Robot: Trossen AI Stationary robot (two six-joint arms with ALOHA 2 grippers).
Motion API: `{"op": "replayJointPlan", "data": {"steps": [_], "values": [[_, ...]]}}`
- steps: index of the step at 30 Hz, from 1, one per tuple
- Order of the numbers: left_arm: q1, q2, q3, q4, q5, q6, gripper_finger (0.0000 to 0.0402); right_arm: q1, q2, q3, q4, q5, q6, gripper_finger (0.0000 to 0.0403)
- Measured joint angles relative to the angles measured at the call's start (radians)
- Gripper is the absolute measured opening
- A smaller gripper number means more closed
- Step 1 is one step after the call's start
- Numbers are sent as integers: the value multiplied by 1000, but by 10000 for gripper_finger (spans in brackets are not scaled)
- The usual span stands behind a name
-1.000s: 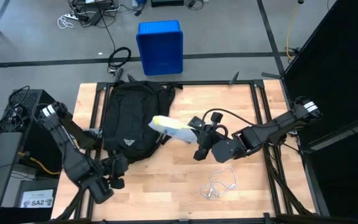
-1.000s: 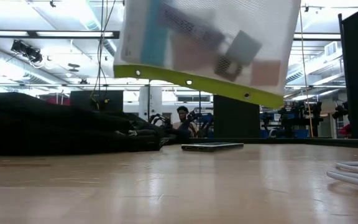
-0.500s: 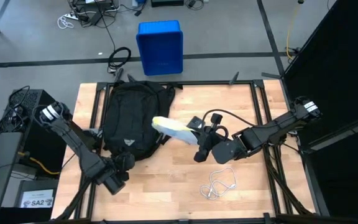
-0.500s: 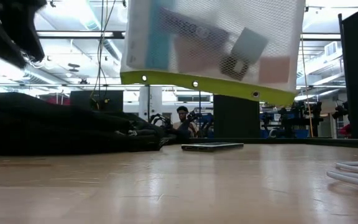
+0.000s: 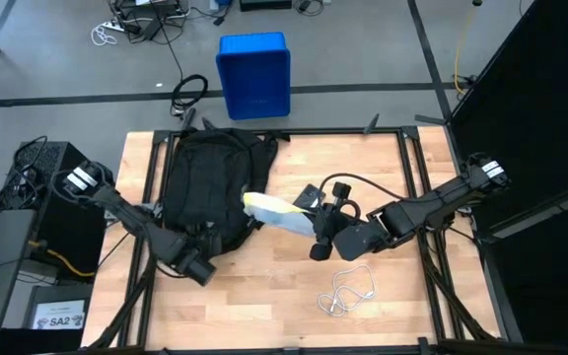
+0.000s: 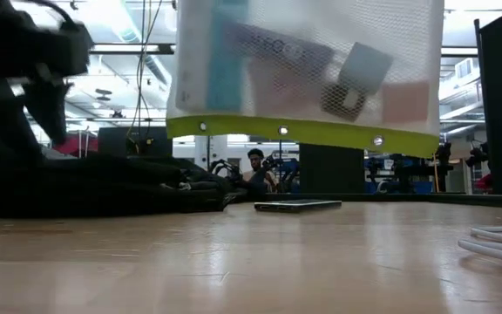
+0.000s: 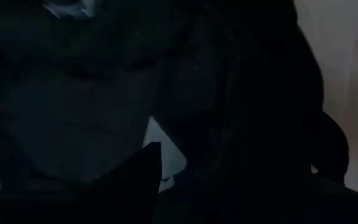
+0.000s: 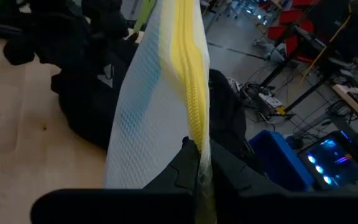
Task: Unpack backpack
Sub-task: Put the zip lock bag into the backpack
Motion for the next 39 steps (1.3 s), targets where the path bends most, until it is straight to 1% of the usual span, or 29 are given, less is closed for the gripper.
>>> {"op": "replayJointPlan", "data": {"steps": [6,9,12,19,21,25,27,29,33,35,39], "values": [[69,0,-56,77,44,81,195,0,0,-6,-27,-32,47,0],[78,0,-48,80,72,109,195,-1,0,-32,-27,-42,50,0],[77,0,-17,73,66,139,195,-8,2,-50,-29,-54,56,0],[68,0,75,-28,62,118,195,-32,2,-77,-25,-59,88,0],[60,0,93,-46,80,108,195,-36,2,-86,-28,-67,92,0],[34,0,101,-40,162,96,195,-39,2,-100,-26,-81,103,0],[16,0,100,-40,172,77,195,-40,2,-109,-27,-86,116,0],[4,0,90,-46,151,58,195,-40,2,-116,-26,-86,118,0],[0,0,40,-79,43,27,195,-40,2,-117,-24,-88,125,0],[5,0,2,-69,43,24,198,-40,2,-117,-22,-89,126,0],[30,0,-76,22,105,22,223,-40,2,-117,-23,-91,125,0]]}}
